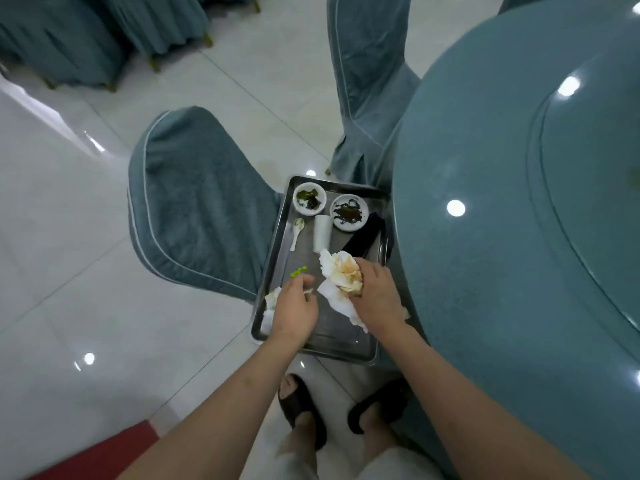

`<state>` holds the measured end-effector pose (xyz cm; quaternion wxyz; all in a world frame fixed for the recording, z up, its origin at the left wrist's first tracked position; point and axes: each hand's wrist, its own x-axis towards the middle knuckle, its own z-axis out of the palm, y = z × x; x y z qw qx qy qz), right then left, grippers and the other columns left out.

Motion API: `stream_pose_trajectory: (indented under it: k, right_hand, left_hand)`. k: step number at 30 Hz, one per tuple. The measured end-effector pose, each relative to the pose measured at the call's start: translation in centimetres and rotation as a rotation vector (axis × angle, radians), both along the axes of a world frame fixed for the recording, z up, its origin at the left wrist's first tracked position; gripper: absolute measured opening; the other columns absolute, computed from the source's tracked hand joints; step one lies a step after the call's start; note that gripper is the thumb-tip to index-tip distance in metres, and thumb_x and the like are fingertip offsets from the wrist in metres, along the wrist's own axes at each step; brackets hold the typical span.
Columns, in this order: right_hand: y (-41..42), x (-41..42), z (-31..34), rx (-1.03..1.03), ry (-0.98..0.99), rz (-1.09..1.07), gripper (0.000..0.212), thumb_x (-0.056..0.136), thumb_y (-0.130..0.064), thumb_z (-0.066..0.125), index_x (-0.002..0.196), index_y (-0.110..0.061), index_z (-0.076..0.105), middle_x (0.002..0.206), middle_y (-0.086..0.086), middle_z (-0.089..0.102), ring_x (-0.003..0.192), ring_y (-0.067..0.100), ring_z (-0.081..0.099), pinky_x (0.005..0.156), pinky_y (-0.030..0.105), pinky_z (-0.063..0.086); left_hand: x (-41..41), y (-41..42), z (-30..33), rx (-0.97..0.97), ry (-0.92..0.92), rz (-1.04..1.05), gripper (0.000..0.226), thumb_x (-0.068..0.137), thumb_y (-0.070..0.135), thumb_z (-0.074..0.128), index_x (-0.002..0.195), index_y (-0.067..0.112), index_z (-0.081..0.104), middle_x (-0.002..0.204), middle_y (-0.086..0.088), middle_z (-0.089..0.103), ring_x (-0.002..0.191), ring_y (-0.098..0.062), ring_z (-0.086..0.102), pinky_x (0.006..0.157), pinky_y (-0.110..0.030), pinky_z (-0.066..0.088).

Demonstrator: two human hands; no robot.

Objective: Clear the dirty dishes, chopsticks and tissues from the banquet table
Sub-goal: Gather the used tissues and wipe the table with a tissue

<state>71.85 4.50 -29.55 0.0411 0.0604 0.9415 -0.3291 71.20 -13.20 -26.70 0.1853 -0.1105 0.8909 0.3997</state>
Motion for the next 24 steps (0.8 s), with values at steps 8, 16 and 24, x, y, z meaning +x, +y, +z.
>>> stream_pose_trajectory:
  k: [8,16,24]
  right_hand:
    - [-5.0,-0.2,-7.7,0.02,-0.198,0.123,0.063,0.082,-0.019,0.074,0.141,-0.017,0.053,0.122,0.008,0.058,0.114,0.028,0.048,0.098,0.038,0.042]
    - [-7.2,-0.2,-17.8,0.004,-0.355,0.054,0.056,0.084,-0.03,0.075,0.136,-0.026,0.054,0.121,0.004,0.061,0.114,0.027,0.051,0.096,0.044,0.047]
    - [-6.9,-0.9,-27.8,-0.086,-0.413,-0.16,0.063,0.073,-0.061,0.064,0.13,-0.038,0.05,0.122,-0.005,0.06,0.112,0.021,0.059,0.091,0.043,0.055]
  left_hand:
    - [2.1,-6.5,-6.7,-0.031,-0.106,0.167,0.034,0.092,0.001,0.049,0.121,0.013,0.062,0.122,-0.007,0.064,0.115,-0.025,0.06,0.102,-0.037,0.047]
    - [1.8,-6.9,-15.1,-0.002,-0.178,0.184,0.033,0.094,0.0,0.049,0.123,0.01,0.061,0.122,-0.004,0.062,0.113,-0.018,0.057,0.09,-0.021,0.037]
    - [-0.3,-5.0,-20.9,-0.03,-0.193,0.148,0.036,0.093,0.005,0.051,0.125,0.018,0.062,0.129,-0.001,0.062,0.12,-0.019,0.057,0.098,-0.03,0.042]
